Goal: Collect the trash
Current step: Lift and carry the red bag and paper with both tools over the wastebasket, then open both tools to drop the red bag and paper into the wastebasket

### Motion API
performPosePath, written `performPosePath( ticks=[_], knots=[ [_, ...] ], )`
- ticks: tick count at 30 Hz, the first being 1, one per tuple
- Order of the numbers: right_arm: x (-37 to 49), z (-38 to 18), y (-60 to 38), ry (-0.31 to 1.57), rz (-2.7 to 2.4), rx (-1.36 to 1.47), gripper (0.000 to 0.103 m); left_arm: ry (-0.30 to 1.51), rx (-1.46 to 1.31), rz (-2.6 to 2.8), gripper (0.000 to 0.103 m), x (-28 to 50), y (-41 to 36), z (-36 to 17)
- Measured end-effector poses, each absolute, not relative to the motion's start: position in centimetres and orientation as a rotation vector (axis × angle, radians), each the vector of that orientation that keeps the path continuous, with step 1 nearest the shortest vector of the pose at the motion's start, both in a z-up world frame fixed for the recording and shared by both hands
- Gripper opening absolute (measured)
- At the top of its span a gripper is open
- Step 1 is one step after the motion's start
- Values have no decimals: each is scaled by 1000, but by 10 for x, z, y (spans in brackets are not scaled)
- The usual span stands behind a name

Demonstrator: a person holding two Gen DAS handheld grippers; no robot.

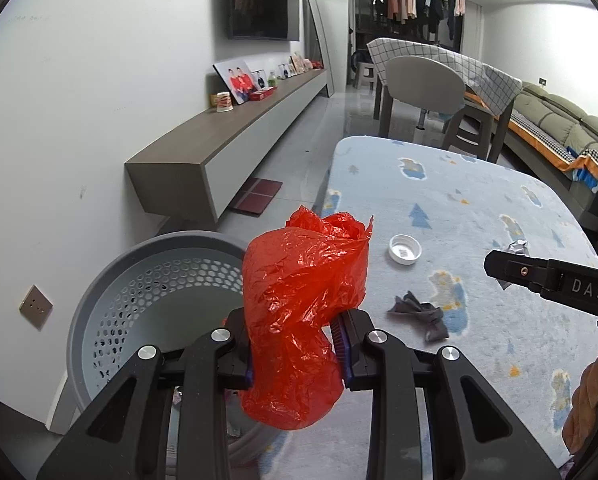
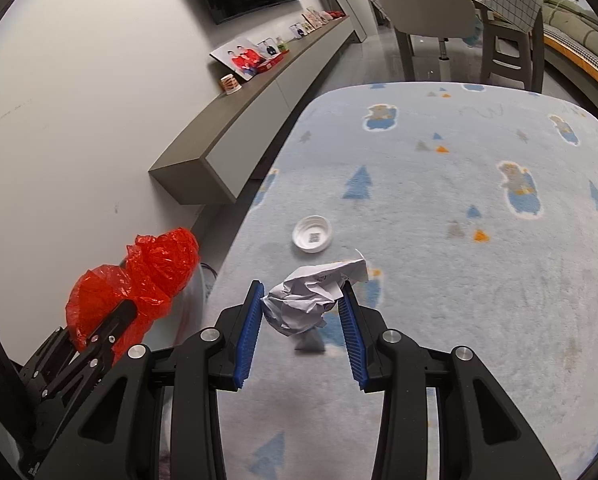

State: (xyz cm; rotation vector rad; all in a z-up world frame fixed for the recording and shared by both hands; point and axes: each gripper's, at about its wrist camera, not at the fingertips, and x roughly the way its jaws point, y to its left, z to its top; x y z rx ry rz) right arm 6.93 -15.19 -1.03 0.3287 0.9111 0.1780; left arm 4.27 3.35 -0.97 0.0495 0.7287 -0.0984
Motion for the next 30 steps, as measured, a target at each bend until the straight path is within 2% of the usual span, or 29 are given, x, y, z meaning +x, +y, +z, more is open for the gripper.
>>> performPosePath(
  ticks=[18, 30],
  knots=[
    [85, 1, -52, 910, 360, 285, 37, 730, 18, 48, 29, 35, 109, -7],
    [92, -15, 6, 979, 465, 188, 37, 768, -11, 134, 29, 30, 162, -12]
  ],
)
